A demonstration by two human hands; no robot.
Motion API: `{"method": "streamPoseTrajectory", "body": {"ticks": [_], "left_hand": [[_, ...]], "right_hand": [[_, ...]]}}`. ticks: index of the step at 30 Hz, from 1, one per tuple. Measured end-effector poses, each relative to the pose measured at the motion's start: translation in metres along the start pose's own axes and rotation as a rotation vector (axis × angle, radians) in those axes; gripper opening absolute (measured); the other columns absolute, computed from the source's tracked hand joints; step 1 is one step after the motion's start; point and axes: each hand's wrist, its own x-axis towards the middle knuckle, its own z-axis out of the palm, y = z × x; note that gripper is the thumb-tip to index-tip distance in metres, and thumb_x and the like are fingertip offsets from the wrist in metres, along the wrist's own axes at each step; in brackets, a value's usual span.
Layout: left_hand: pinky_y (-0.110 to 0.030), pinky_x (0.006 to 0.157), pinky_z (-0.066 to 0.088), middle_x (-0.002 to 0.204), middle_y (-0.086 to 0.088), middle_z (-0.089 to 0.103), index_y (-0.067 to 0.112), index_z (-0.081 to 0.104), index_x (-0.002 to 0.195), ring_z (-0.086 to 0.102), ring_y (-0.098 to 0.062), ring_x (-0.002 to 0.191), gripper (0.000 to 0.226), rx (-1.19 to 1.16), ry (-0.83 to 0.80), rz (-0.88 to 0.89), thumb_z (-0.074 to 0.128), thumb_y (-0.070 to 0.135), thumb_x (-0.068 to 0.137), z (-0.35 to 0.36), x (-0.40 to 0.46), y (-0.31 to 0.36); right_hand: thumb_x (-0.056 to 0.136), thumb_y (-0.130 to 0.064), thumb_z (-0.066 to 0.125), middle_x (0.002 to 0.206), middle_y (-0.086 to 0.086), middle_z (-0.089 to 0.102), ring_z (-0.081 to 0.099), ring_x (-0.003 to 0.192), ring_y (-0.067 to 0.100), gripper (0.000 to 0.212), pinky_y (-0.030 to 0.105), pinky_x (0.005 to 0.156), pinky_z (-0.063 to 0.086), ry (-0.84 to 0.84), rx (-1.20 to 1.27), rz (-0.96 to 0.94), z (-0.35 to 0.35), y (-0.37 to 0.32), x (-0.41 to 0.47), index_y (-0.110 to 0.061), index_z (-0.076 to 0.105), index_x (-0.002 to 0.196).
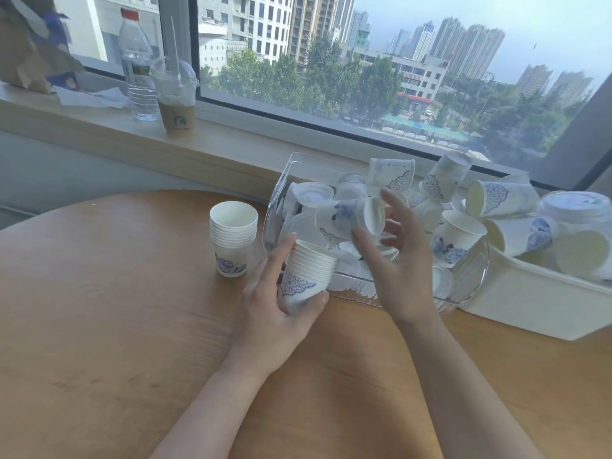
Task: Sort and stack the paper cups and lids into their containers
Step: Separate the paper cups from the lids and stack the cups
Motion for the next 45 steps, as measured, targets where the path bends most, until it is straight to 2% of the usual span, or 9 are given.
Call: {"method": "streamPoseTrajectory", "body": {"ticks": [6,10,20,23,26,29,32,36,45], "left_hand": [[-0.036,0.109,0.051,0.144,0.031,0.052,0.049,0.041,0.155,0.05,-0.006,0.138,0.087,0.032,-0.031,0.028,0.079,0.055,0.077,0.001,-0.002,-0.003],[-0.02,0.11,0.043,0.141,0.027,0.056,0.043,0.045,0.155,0.051,-0.006,0.137,0.085,0.043,-0.043,0.048,0.082,0.047,0.078,0.003,-0.003,-0.002],[-0.04,0.103,0.055,0.139,0.023,0.054,0.042,0.038,0.161,0.06,-0.011,0.124,0.094,0.09,-0.191,0.136,0.08,0.042,0.076,0.005,-0.007,0.004],[-0.041,0.105,0.054,0.143,0.024,0.052,0.044,0.033,0.163,0.06,-0.01,0.125,0.099,0.099,-0.219,0.145,0.08,0.042,0.076,0.005,-0.008,0.003],[-0.043,0.108,0.052,0.147,0.021,0.051,0.041,0.034,0.163,0.058,-0.012,0.131,0.098,0.086,-0.225,0.147,0.082,0.038,0.078,0.006,-0.007,0.003],[-0.034,0.116,0.045,0.147,0.015,0.054,0.038,0.037,0.162,0.052,-0.008,0.138,0.094,0.109,-0.216,0.161,0.079,0.041,0.079,0.005,-0.008,0.003],[-0.027,0.116,0.04,0.147,0.012,0.055,0.036,0.037,0.163,0.05,-0.006,0.14,0.093,0.109,-0.216,0.167,0.079,0.039,0.079,0.005,-0.007,0.004],[-0.02,0.115,0.037,0.143,0.024,0.052,0.035,0.041,0.161,0.051,-0.005,0.138,0.091,0.115,-0.175,0.168,0.078,0.039,0.079,0.004,-0.006,0.002],[-0.045,0.111,0.05,0.143,0.027,0.051,0.034,0.037,0.164,0.051,-0.006,0.139,0.094,0.084,-0.065,0.12,0.079,0.047,0.081,-0.001,-0.004,0.003]], "right_hand": [[0.087,-0.033,0.08,0.122,-0.001,0.07,0.067,0.113,0.028,0.043,0.058,0.097,0.053,0.128,0.262,0.129,0.006,0.024,-0.046,-0.031,0.058,0.125],[0.087,-0.039,0.079,0.112,0.001,0.07,0.065,0.096,0.018,0.041,0.043,0.085,0.05,0.153,0.268,0.128,0.013,0.025,-0.052,-0.024,0.058,0.119],[0.091,-0.037,0.07,0.107,0.005,0.064,0.06,0.093,0.029,0.03,0.048,0.085,0.049,0.101,0.191,0.064,0.009,0.028,-0.058,-0.022,0.054,0.112],[0.093,-0.038,0.065,0.106,-0.015,0.064,0.061,0.097,0.016,0.021,0.031,0.087,0.047,0.087,0.141,0.043,0.01,0.027,-0.059,-0.027,0.057,0.109],[0.099,-0.041,0.06,0.101,-0.015,0.067,0.063,0.094,0.012,0.01,0.029,0.085,0.045,0.1,0.153,0.056,0.012,0.024,-0.059,-0.031,0.059,0.1],[0.1,-0.039,0.063,0.105,-0.013,0.07,0.067,0.1,0.016,0.018,0.032,0.087,0.05,0.133,0.161,0.047,0.012,0.024,-0.058,-0.033,0.059,0.117],[0.101,-0.032,0.067,0.111,-0.015,0.071,0.068,0.107,0.012,0.048,0.017,0.09,0.048,0.091,0.143,0.034,0.01,0.024,-0.058,-0.038,0.051,0.145],[0.101,-0.028,0.067,0.112,-0.016,0.071,0.069,0.105,0.013,0.044,0.017,0.089,0.048,0.078,0.152,0.015,0.01,0.023,-0.06,-0.041,0.057,0.142],[0.102,-0.022,0.066,0.118,-0.015,0.071,0.067,0.109,0.01,0.024,0.013,0.085,0.047,0.055,0.144,0.006,0.014,0.02,-0.063,-0.027,0.076,0.123]]}}
